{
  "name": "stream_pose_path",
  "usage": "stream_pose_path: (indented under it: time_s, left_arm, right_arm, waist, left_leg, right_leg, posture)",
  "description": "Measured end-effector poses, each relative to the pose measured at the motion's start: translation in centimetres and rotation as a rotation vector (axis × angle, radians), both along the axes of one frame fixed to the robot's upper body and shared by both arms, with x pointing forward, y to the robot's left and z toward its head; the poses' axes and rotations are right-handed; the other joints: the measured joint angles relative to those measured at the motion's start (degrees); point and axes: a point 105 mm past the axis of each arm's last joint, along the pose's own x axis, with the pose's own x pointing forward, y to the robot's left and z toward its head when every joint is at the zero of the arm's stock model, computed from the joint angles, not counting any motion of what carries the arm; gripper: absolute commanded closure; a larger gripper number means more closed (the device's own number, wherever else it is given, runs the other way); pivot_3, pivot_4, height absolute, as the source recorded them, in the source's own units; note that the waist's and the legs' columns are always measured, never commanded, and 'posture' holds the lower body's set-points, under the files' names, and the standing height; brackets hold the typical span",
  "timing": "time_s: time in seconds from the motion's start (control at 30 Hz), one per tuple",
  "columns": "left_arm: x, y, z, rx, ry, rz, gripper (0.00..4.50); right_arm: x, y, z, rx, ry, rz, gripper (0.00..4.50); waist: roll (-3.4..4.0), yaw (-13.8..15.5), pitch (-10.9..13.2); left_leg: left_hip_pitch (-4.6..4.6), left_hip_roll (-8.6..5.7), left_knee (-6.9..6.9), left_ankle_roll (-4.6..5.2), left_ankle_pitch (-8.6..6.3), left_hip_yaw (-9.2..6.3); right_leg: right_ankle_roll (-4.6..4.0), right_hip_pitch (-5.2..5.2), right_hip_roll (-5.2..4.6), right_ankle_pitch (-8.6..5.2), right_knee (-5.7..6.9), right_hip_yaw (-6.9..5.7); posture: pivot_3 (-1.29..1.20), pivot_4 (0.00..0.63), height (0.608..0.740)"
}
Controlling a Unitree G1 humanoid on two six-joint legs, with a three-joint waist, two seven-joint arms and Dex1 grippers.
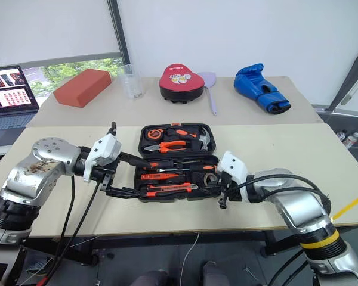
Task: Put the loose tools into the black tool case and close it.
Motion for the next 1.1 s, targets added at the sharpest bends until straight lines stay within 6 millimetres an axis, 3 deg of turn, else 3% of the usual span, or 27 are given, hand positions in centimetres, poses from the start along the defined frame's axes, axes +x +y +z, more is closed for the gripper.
stream_pose_path:
  time_s: [0.03,0.23,0.37,0.43,0.53,0.57,0.73,0.83,0.87,1.1]
  left_arm:
    - [0.0,0.0,0.0,0.000,0.000,0.001,0.00]
    - [0.0,0.2,-0.3,0.004,0.009,0.011,0.00]
    - [0.2,0.4,-0.7,0.004,0.014,0.037,0.00]
    - [0.7,0.9,-1.0,0.001,0.019,0.082,0.00]
    - [2.0,2.4,-1.7,0.000,0.026,0.186,0.76]
    - [2.7,3.3,-2.2,0.001,0.029,0.240,1.19]
    - [4.6,6.7,-4.8,0.067,0.023,0.391,3.12]
    - [5.2,7.0,-5.8,0.095,0.006,0.410,4.23]
    - [5.4,6.6,-6.2,0.096,0.004,0.406,4.45]
    - [6.0,5.2,-7.2,0.089,0.029,0.381,4.45]
  right_arm:
    - [0.0,-0.1,0.0,-0.002,0.002,0.000,2.88]
    - [-1.0,-0.2,0.5,-0.002,0.042,0.063,2.88]
    - [-0.7,-0.7,2.0,0.028,0.022,0.050,2.88]
    - [0.2,-1.5,2.8,0.045,-0.001,0.002,3.39]
    - [1.6,-3.3,3.2,0.062,-0.016,-0.089,4.26]
    - [2.2,-4.2,3.1,0.061,-0.020,-0.126,4.50]
    - [5.2,-7.8,2.3,-0.008,-0.078,-0.254,4.50]
    - [6.6,-8.1,1.6,-0.037,-0.105,-0.258,4.50]
    - [7.0,-7.5,1.3,-0.041,-0.113,-0.240,4.50]
    - [8.6,-4.7,0.2,-0.093,-0.141,-0.144,4.50]
  waist:
    - [0.00,-0.1,0.0]
    - [0.00,-0.1,0.0]
    - [0.00,-0.1,0.0]
    - [0.00,-0.1,0.0]
    - [0.00,-0.1,0.0]
    - [0.00,-0.1,0.0]
    - [0.00,-0.2,0.0]
    - [0.01,-0.3,0.0]
    - [0.00,-0.3,0.0]
    - [0.00,-0.2,0.0]
  left_leg:
    - [0.00,0.00,-0.01,0.00,0.00,0.00]
    - [-0.01,0.01,-0.01,0.00,0.00,0.00]
    - [-0.01,0.01,0.00,-0.01,0.00,0.00]
    - [0.00,0.01,0.00,0.00,0.00,0.00]
    - [0.00,0.01,0.00,0.00,0.01,0.00]
    - [-0.01,0.01,0.00,0.01,0.01,0.00]
    - [-0.05,0.01,-0.02,0.01,0.01,0.04]
    - [-0.04,0.01,-0.01,0.01,0.01,0.06]
    - [-0.08,0.01,-0.01,0.00,0.02,0.08]
    - [-0.16,0.01,0.04,0.01,0.02,0.06]
  right_leg:
    - [0.00,-0.02,0.01,0.00,0.01,0.00]
    - [-0.01,-0.04,0.01,0.00,0.01,0.01]
    - [-0.01,-0.03,0.00,0.00,0.02,0.03]
    - [-0.01,-0.01,0.00,0.00,0.01,0.02]
    - [-0.01,-0.02,0.01,0.00,0.02,0.02]
    - [-0.02,-0.05,0.02,0.00,0.04,0.01]
    - [-0.03,-0.13,0.01,0.01,0.04,0.00]
    - [-0.03,-0.12,0.01,0.01,0.06,0.01]
    - [-0.04,-0.15,0.00,0.02,0.05,0.02]
    - [-0.05,-0.19,-0.01,0.03,0.08,0.00]
  posture:
    - [0.00,0.150,0.740]
    - [0.00,0.150,0.740]
    - [0.00,0.150,0.740]
    - [0.00,0.150,0.740]
    - [0.00,0.150,0.740]
    - [0.00,0.150,0.740]
    - [0.00,0.150,0.740]
    - [0.00,0.150,0.740]
    - [0.00,0.150,0.740]
    - [0.00,0.150,0.740]
